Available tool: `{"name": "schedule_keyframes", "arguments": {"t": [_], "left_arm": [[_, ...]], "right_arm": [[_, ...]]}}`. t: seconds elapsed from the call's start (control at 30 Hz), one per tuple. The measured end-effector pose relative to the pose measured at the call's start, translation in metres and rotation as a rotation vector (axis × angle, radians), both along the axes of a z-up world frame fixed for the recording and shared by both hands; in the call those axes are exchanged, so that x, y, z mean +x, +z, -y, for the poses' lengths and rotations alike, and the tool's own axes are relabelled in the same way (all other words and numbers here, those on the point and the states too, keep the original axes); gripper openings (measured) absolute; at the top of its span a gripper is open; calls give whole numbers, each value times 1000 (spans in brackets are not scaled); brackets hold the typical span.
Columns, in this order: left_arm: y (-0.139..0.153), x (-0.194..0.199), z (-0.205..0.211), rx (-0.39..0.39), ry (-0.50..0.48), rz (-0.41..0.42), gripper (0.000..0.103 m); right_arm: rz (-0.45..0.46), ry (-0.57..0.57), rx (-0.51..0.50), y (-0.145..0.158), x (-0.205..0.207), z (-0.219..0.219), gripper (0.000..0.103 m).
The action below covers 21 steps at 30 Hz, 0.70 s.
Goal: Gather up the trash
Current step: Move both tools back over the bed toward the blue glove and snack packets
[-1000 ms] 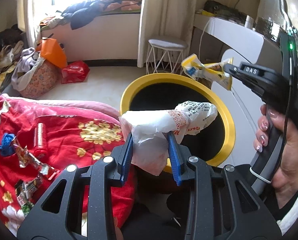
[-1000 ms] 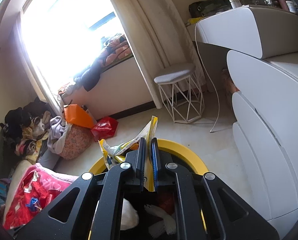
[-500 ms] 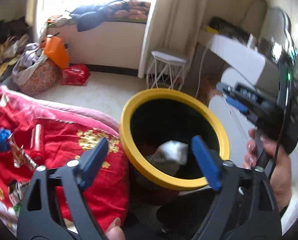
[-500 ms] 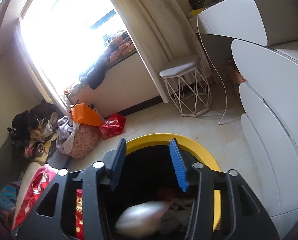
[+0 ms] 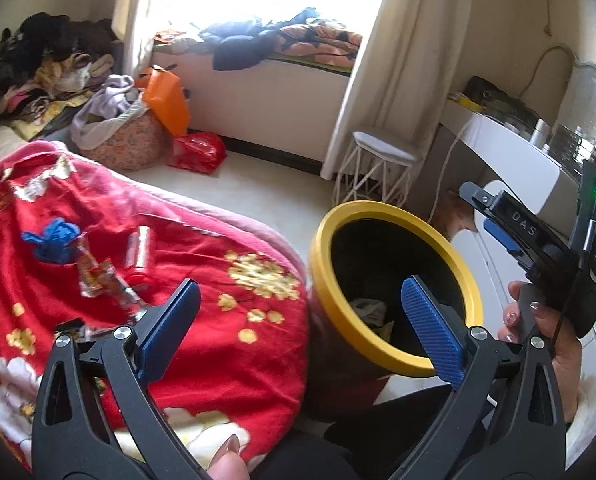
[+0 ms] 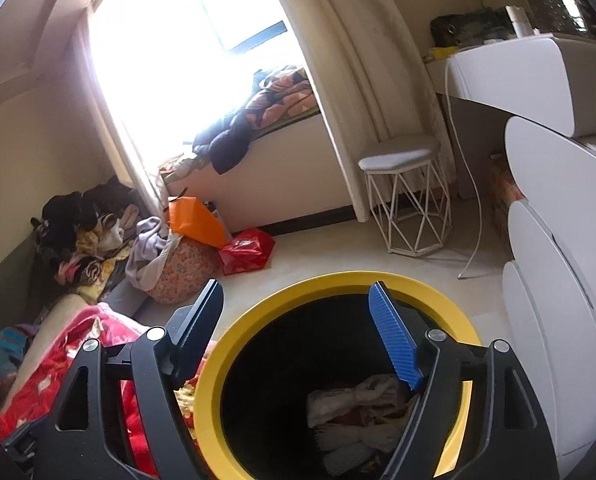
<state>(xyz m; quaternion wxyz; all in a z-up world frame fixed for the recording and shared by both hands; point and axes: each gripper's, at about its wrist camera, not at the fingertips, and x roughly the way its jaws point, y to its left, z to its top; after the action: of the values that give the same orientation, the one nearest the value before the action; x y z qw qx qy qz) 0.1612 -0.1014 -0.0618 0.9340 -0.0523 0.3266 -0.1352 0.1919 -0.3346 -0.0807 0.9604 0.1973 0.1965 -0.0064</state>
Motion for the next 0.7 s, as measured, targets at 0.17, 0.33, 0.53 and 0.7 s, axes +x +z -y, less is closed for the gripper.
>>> {"name": "schedule_keyframes", "arguments": {"t": [0.17,0.33,0.53,0.7], "left_arm": [[3,-4,-15,3,46,18,92],[8,-6,-33,2,86,34,92],[11,-7,-55,-8,143,45,92],[14,-7,-73,-11,191,54,92]], "right_arm": [[15,48,-21,2,3,-12,76],[24,87,-49,4,4,-27,77],[29,154,-80,3,2,-50,79],[30,220,-109,2,0,-73,79]]}}
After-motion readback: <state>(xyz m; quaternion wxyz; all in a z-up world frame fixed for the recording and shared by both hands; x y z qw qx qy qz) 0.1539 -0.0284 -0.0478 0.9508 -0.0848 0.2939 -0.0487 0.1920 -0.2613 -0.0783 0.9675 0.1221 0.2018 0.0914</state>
